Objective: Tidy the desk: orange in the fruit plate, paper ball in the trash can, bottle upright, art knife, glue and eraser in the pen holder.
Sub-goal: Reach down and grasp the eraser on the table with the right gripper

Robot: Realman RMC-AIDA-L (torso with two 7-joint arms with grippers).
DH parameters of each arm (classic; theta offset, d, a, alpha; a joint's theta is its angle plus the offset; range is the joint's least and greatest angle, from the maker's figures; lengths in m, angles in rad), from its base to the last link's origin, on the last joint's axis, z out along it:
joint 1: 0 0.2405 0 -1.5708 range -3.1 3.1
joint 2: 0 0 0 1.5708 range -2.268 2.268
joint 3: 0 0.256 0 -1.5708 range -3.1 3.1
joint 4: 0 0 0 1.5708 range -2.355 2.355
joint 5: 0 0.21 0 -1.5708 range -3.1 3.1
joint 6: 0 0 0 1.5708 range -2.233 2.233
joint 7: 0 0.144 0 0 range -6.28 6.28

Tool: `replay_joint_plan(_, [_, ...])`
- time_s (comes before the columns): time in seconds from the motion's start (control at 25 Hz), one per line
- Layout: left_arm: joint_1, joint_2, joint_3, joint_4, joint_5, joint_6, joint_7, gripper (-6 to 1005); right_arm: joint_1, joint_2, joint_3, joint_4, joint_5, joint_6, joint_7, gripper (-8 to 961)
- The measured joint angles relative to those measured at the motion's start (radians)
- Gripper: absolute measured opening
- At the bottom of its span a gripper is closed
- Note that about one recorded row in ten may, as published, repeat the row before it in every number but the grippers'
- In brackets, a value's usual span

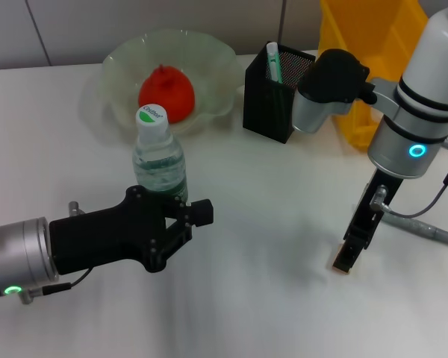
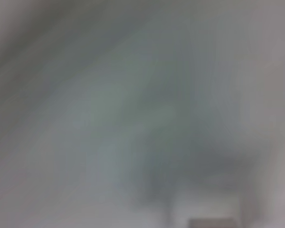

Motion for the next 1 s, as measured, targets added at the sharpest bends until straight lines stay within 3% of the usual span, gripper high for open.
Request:
replay_joint_plan(0.6, [0.007, 0.000, -0.001, 0.001, 0.000, 0.000, 0.002, 15, -0.002, -0.001, -0.005, 0.006, -0.001, 0.006, -0.007, 576])
replay_joint_plan(1.0, [0.008, 0.000, -0.004, 0.000, 0.000, 0.000, 0.004, 15, -0.001, 0.001, -0.068, 0.009, -0.003, 0.021, 0.002, 575])
